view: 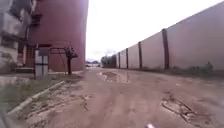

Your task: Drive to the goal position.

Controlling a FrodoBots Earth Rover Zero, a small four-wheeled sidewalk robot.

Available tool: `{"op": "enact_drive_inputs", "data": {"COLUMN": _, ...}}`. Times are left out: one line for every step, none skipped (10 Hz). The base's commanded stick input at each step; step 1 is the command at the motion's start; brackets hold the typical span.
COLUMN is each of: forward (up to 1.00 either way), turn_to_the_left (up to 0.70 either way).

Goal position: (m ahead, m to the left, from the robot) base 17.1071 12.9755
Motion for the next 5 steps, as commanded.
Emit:
{"op": "enact_drive_inputs", "data": {"forward": 0.30, "turn_to_the_left": 0.00}}
{"op": "enact_drive_inputs", "data": {"forward": 0.30, "turn_to_the_left": 0.00}}
{"op": "enact_drive_inputs", "data": {"forward": 0.30, "turn_to_the_left": 0.00}}
{"op": "enact_drive_inputs", "data": {"forward": 0.30, "turn_to_the_left": 0.00}}
{"op": "enact_drive_inputs", "data": {"forward": 0.30, "turn_to_the_left": 0.00}}
